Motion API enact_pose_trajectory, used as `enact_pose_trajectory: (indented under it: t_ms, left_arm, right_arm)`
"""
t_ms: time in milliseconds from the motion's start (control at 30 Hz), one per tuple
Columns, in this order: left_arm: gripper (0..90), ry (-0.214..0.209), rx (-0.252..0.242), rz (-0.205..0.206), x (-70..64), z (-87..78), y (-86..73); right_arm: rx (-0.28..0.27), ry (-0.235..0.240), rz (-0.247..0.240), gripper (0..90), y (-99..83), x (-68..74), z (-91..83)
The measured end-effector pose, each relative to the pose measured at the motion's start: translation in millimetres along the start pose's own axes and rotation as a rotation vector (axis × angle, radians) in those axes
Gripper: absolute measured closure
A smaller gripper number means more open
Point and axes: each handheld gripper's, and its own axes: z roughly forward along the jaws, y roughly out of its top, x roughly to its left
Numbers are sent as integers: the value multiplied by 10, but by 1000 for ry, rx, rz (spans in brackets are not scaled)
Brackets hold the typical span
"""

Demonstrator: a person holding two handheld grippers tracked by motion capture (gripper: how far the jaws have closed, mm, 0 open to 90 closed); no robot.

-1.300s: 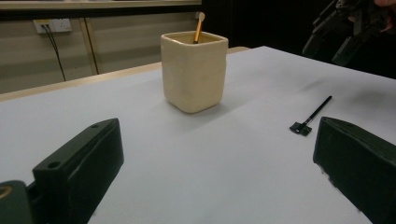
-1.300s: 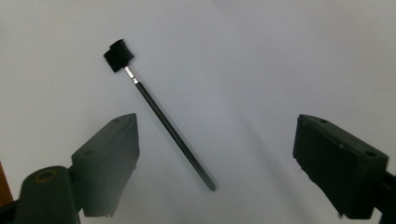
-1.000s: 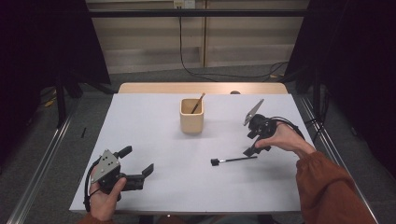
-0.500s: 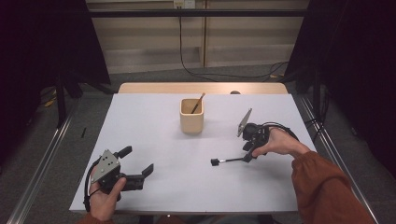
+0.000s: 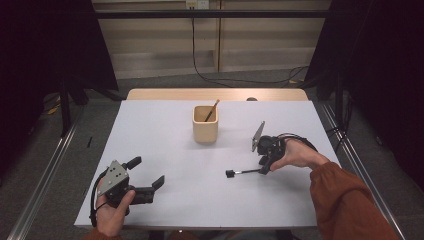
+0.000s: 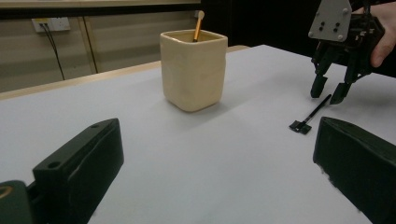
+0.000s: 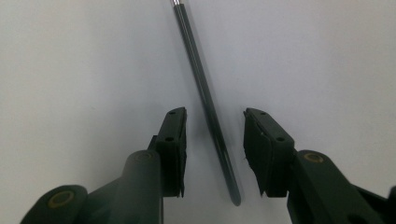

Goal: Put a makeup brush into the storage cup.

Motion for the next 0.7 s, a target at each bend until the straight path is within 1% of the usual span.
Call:
enact_pose_trajectory:
  t_ms: [100, 133, 233, 267, 300, 367, 433, 500, 600, 633, 700]
  left_arm:
    - [19, 0, -2, -5, -1, -1, -2]
    - [19, -1, -2, -3, 0, 0, -2]
    - [19, -1, 0, -2, -1, 0, -1]
    - [19, -1, -1, -2, -1, 0, -1]
    - [19, -1, -1, -1, 0, -1, 0]
    - [19, -1, -3, -2, 0, 1, -1]
    - [19, 1, -1, -2, 0, -1, 0]
    - [19, 0, 0, 1, 0, 0, 0]
    - [19, -2, -1, 1, -10, 2, 1]
    - [19, -3, -2, 2, -13, 3, 1]
    - [20, -5, -1, 3, -16, 3, 2]
  right_arm:
    - [7, -8, 1, 628, 5, 15, 14]
    - [11, -10, -9, 646, 9, 17, 16]
    - [22, -13, -7, 702, 15, 34, 26]
    - [29, -21, -17, 719, 13, 27, 41]
    - [32, -24, -9, 732, 13, 29, 39]
    - [32, -30, -15, 745, 16, 32, 43]
    - [39, -44, -33, 755, 26, 52, 48]
    - [59, -59, -33, 775, 46, 86, 50]
    - [79, -62, -52, 798, 79, 96, 59]
    - [87, -66, -42, 809, 86, 114, 60]
    - [91, -65, -62, 845, 95, 114, 63]
